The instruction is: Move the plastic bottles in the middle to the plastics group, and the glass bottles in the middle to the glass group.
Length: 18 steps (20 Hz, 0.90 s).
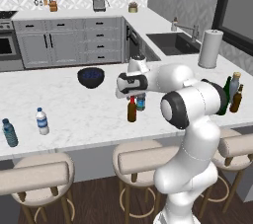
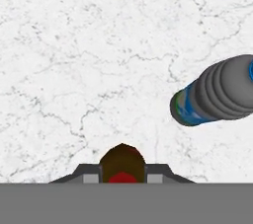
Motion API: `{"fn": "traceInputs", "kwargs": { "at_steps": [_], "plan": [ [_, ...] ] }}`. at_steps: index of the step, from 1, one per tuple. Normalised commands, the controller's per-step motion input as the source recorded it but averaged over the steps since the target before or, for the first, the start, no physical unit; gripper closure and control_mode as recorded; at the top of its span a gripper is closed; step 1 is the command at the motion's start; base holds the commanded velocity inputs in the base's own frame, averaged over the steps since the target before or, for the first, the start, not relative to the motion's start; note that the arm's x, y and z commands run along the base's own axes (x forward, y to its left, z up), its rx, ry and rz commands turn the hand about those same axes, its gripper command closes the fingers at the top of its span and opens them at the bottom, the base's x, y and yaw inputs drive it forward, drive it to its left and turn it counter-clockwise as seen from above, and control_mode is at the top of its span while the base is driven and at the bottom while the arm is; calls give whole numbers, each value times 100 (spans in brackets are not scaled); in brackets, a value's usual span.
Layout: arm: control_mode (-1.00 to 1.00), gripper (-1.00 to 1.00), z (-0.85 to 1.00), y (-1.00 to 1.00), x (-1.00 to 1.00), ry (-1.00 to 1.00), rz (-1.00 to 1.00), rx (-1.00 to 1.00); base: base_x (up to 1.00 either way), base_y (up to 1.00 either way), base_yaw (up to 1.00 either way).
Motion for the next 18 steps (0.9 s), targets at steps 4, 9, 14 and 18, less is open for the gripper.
{"fn": "traceInputs", "kwargs": {
  "at_steps": [4,9,14,18],
  "plan": [
    [-100,100,-1,0,0,0,-10,0,0,0,0],
    [-100,100,19,-14,-19,0,-18,0,0,0,0],
    [-100,100,35,-40,-55,-1,-24,0,0,0,0],
    [-100,100,33,-43,-57,-3,-21,0,0,0,0]
  ]
}}
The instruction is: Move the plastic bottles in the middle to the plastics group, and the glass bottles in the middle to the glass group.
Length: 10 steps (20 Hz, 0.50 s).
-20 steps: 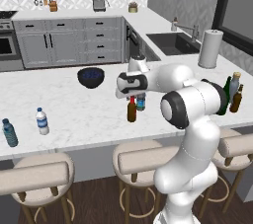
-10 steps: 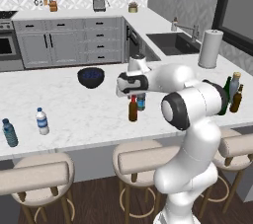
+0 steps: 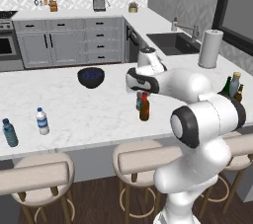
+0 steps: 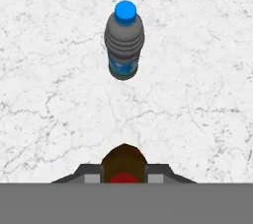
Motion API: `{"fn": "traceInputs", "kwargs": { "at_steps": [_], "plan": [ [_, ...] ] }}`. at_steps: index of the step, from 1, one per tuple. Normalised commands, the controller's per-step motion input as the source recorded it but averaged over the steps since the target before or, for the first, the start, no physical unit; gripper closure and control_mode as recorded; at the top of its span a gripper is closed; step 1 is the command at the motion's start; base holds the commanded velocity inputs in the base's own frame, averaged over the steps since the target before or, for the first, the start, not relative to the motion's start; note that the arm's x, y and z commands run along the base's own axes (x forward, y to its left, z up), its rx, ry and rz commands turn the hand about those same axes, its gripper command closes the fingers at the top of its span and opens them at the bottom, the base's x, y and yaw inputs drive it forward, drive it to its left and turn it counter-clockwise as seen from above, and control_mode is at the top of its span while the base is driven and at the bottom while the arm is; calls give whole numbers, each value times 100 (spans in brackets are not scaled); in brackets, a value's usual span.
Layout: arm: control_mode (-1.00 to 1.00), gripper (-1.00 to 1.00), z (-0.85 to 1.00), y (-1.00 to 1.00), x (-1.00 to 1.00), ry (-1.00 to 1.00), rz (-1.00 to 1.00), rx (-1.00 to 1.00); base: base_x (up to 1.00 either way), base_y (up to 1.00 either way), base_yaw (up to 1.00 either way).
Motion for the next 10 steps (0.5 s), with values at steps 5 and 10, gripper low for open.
{"fn": "traceInputs", "kwargs": {
  "at_steps": [5,10],
  "plan": [
    [-100,100,22,-61,-43,-13,-10,-1,0,0,0],
    [-100,100,13,-80,-21,-16,-12,0,0,0,0]
  ]
}}
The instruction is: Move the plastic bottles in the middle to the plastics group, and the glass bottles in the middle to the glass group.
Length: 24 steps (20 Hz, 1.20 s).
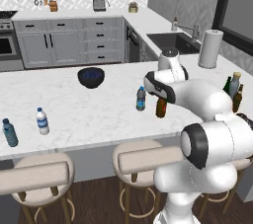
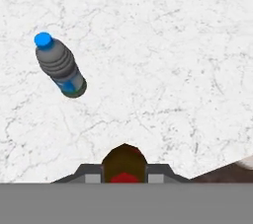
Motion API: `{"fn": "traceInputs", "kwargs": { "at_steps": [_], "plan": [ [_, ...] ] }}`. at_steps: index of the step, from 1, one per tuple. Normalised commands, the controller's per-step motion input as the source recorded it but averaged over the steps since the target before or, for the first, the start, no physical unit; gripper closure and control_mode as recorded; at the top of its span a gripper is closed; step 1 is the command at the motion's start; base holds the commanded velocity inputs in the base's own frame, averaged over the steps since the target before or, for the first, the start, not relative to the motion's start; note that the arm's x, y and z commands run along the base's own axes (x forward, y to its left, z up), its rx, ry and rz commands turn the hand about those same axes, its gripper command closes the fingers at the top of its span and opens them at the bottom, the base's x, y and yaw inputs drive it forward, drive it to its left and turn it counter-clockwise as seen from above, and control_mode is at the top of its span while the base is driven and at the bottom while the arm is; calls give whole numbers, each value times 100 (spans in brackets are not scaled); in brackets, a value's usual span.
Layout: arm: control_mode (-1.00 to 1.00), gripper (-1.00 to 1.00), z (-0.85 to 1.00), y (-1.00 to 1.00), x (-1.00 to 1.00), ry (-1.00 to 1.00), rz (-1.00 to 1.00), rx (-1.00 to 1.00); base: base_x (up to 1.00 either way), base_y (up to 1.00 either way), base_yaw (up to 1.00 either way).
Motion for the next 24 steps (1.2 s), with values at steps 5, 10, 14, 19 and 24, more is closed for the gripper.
{"fn": "traceInputs", "kwargs": {
  "at_steps": [5,10,14,19,24],
  "plan": [
    [-100,100,2,-88,-9,-2,-18,0,0,0,0],
    [-100,100,10,-89,5,2,-20,0,0,0,0],
    [-100,100,6,-82,0,0,-19,0,0,0,0],
    [-100,100,0,-82,0,0,-20,0,0,0,0],
    [-100,100,-9,-67,2,0,-19,0,0,0,0]
  ]
}}
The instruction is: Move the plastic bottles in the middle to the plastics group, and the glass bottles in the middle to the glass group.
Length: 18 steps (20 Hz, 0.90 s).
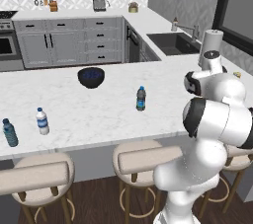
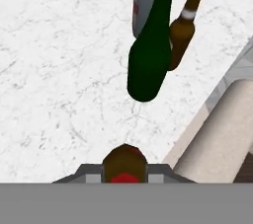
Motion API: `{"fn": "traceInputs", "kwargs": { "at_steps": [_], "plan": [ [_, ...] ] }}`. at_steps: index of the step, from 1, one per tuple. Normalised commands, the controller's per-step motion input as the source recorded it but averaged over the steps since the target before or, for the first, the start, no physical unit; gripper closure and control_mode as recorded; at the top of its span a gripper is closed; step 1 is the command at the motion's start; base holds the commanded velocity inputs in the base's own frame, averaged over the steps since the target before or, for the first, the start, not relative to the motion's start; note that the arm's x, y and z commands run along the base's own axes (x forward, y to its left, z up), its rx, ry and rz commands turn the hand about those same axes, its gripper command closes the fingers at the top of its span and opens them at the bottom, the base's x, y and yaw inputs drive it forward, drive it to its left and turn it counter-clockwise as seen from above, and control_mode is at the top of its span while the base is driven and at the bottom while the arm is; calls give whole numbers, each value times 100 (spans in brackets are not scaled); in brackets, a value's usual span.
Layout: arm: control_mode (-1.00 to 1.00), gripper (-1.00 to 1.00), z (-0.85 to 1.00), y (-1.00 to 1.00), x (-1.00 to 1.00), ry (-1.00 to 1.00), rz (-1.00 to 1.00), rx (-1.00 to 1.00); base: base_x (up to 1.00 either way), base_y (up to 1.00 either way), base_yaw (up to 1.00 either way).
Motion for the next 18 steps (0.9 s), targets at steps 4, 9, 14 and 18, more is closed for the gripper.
{"fn": "traceInputs", "kwargs": {
  "at_steps": [4,9,14,18],
  "plan": [
    [-100,100,-20,-41,15,0,-15,3,0,0,0],
    [-100,100,-25,-35,20,0,-18,6,0,0,0],
    [-100,100,-22,-22,32,0,-11,5,0,0,0],
    [-100,100,-14,-21,37,-1,-7,4,0,0,0]
  ]
}}
